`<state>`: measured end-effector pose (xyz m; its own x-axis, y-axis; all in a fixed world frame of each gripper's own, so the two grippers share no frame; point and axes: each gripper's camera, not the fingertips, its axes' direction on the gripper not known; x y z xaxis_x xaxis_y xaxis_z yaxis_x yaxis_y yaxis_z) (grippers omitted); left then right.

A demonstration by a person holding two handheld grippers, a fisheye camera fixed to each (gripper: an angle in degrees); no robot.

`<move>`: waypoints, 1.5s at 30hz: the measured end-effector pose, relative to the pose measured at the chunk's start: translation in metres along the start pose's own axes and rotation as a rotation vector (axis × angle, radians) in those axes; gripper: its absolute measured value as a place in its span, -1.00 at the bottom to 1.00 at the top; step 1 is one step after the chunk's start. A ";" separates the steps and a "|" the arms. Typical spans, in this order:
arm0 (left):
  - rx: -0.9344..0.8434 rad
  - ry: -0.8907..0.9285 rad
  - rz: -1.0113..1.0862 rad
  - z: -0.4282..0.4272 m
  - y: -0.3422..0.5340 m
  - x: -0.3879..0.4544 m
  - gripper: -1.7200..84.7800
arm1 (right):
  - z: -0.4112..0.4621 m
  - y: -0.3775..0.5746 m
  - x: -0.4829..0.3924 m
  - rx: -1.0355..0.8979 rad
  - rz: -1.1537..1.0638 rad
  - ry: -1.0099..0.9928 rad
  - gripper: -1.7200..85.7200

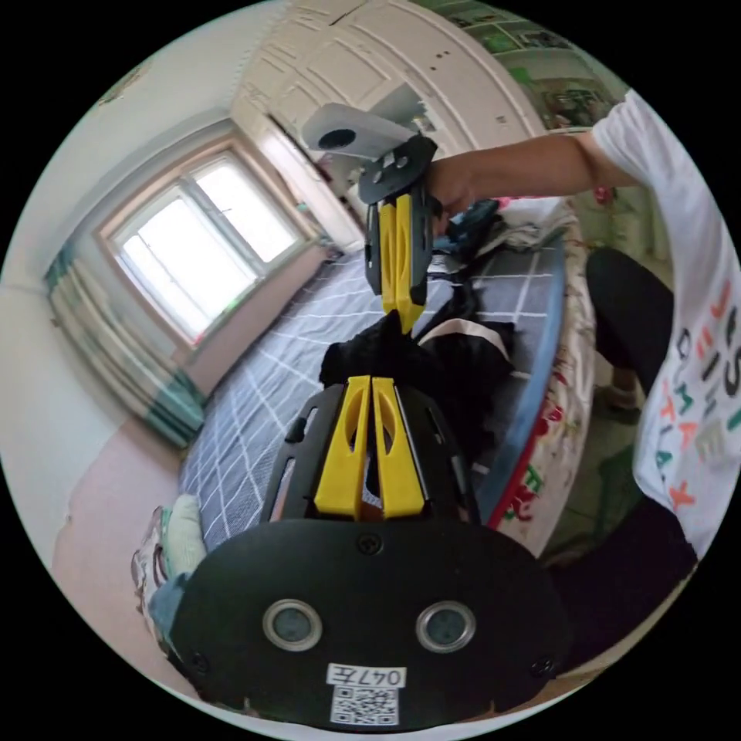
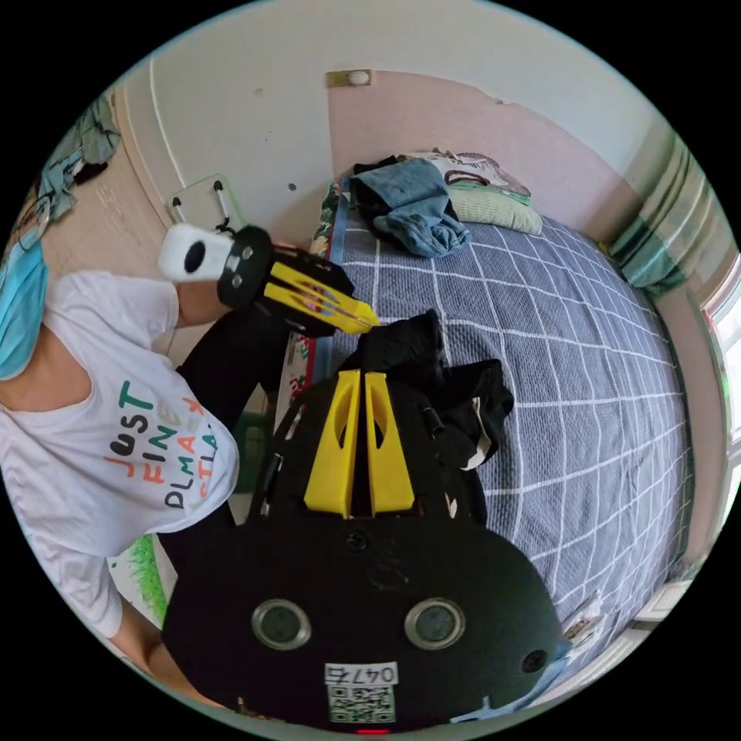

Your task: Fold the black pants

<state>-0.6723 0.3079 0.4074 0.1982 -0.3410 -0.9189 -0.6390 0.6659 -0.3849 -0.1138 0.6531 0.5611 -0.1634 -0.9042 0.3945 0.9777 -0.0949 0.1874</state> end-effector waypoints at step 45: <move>0.086 -0.050 -0.375 -0.097 0.001 0.003 -0.76 | 0.034 -0.039 -0.096 -0.072 0.018 0.305 -0.97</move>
<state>-0.7439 0.2434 0.4131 0.4433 -0.5402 -0.7153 -0.4512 0.5550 -0.6988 -0.1404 0.7574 0.5467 -0.1099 -0.9881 0.1075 0.9886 -0.0975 0.1144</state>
